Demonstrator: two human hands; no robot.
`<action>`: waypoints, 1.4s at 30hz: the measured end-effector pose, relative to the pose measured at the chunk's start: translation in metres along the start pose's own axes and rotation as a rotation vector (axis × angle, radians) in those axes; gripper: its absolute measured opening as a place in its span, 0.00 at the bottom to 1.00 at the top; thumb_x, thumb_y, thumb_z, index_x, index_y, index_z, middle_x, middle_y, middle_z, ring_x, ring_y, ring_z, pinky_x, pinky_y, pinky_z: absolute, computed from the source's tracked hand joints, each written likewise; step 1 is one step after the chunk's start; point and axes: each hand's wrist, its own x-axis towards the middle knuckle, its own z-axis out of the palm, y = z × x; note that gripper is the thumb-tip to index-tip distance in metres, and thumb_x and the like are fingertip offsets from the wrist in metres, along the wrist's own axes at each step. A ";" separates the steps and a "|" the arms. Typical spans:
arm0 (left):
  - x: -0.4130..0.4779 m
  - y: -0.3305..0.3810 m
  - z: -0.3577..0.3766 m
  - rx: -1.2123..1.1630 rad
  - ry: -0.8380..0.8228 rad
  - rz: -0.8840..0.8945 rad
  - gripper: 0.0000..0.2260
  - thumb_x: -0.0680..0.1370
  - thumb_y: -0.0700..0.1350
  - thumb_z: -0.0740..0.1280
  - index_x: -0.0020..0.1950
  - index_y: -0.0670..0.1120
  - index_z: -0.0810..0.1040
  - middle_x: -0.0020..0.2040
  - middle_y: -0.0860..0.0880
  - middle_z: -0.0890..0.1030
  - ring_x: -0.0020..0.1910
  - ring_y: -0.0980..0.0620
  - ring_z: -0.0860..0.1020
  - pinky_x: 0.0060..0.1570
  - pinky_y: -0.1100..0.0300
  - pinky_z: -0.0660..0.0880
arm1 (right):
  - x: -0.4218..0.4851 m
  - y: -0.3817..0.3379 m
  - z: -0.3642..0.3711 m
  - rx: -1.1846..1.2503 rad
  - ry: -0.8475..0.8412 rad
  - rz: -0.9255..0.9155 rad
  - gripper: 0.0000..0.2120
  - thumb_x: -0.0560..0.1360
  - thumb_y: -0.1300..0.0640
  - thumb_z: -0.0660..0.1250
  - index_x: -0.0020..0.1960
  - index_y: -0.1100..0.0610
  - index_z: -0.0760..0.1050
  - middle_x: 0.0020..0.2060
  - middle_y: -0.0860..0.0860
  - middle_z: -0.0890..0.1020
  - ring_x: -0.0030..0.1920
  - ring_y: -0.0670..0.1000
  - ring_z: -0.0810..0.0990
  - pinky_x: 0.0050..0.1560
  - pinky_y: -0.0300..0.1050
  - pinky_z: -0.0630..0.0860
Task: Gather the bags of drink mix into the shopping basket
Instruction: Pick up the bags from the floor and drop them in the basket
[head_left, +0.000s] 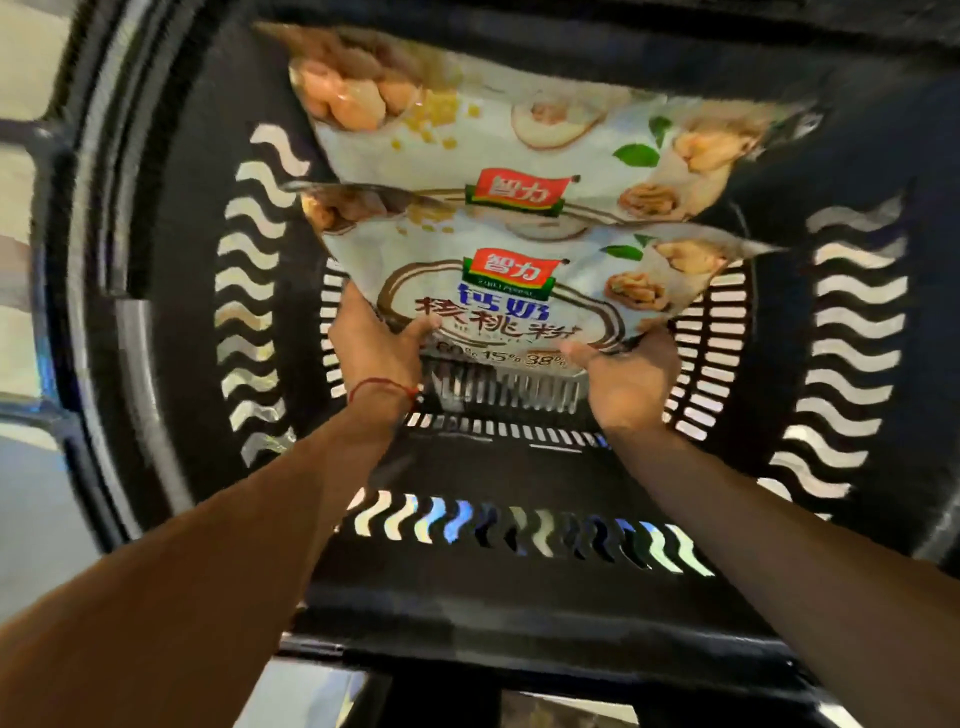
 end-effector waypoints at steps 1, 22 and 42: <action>0.001 -0.002 0.001 0.004 -0.006 0.009 0.29 0.68 0.38 0.80 0.66 0.41 0.74 0.54 0.54 0.78 0.52 0.64 0.75 0.46 0.85 0.66 | 0.002 0.002 0.002 -0.014 0.005 -0.006 0.28 0.68 0.60 0.82 0.64 0.65 0.77 0.53 0.52 0.83 0.55 0.52 0.84 0.60 0.46 0.80; -0.219 0.211 -0.229 0.748 -0.316 0.301 0.15 0.81 0.53 0.62 0.64 0.48 0.73 0.58 0.45 0.78 0.58 0.42 0.76 0.55 0.47 0.74 | -0.204 -0.206 -0.229 -0.638 -0.222 -0.527 0.16 0.74 0.51 0.71 0.59 0.56 0.80 0.58 0.52 0.79 0.61 0.56 0.75 0.50 0.53 0.80; -0.382 0.353 -0.351 0.931 -0.263 1.015 0.19 0.79 0.58 0.57 0.60 0.49 0.79 0.54 0.47 0.82 0.53 0.43 0.79 0.50 0.48 0.76 | -0.383 -0.292 -0.407 -0.505 0.138 -0.490 0.17 0.74 0.45 0.65 0.57 0.52 0.82 0.51 0.49 0.82 0.56 0.55 0.78 0.51 0.52 0.77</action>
